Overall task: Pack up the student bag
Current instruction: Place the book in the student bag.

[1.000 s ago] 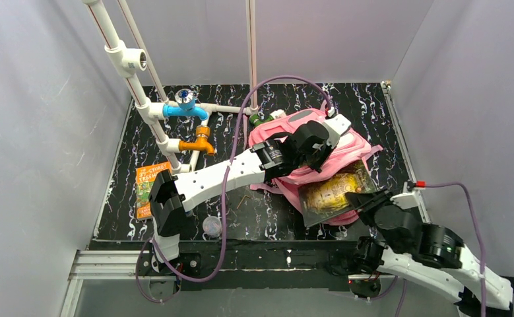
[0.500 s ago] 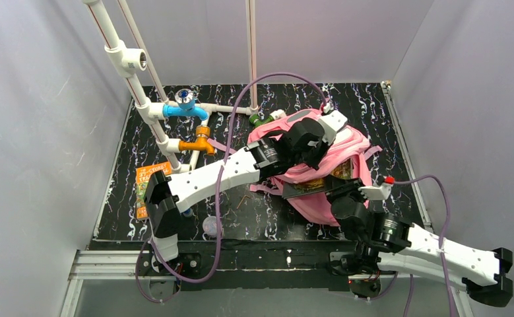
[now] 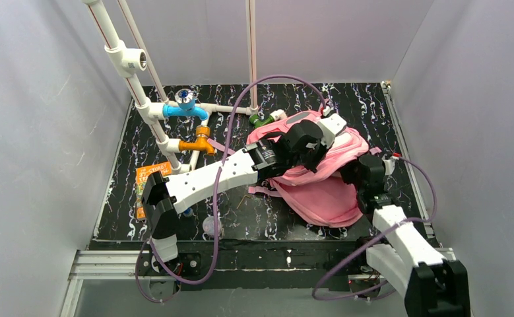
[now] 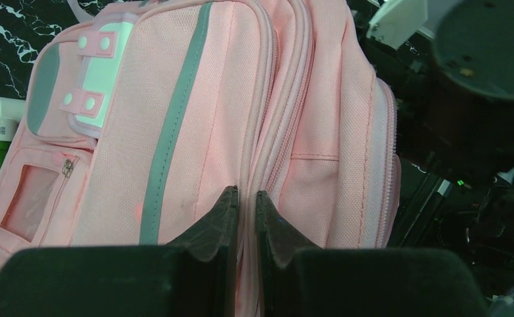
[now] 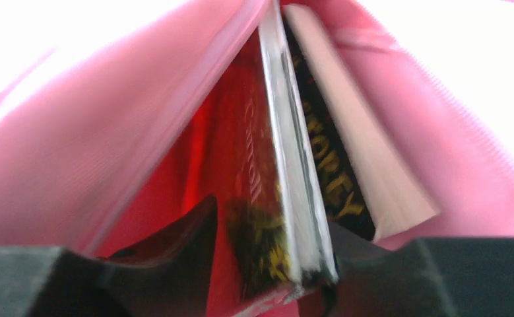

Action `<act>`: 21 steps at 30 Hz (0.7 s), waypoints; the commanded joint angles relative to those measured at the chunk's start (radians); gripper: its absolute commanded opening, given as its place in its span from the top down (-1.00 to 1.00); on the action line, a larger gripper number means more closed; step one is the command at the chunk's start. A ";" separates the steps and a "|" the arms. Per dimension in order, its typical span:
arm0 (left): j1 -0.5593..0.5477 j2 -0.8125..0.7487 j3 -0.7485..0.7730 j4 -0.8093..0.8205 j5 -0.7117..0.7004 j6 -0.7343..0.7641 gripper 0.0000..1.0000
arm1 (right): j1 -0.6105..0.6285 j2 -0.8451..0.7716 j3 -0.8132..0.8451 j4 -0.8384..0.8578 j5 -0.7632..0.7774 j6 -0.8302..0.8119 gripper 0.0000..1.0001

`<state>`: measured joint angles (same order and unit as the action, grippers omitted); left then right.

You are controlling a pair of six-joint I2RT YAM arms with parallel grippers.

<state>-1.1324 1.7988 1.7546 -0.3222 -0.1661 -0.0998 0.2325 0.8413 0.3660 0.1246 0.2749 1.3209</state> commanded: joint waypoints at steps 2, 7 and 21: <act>0.001 -0.081 0.017 0.026 0.020 -0.001 1.00 | -0.123 0.101 0.056 -0.145 -0.225 -0.307 -0.41; 0.005 -0.078 0.009 0.031 0.020 -0.007 1.00 | -0.130 -0.003 0.174 -0.518 -0.177 -0.449 -0.94; 0.009 -0.086 -0.008 0.042 0.056 -0.029 1.00 | -0.130 -0.271 0.082 -0.475 -0.394 -0.534 -0.40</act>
<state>-1.1275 1.7988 1.7374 -0.3183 -0.1280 -0.1154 0.1051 0.6003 0.5289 -0.5213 -0.0017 0.7895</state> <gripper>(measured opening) 0.075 0.746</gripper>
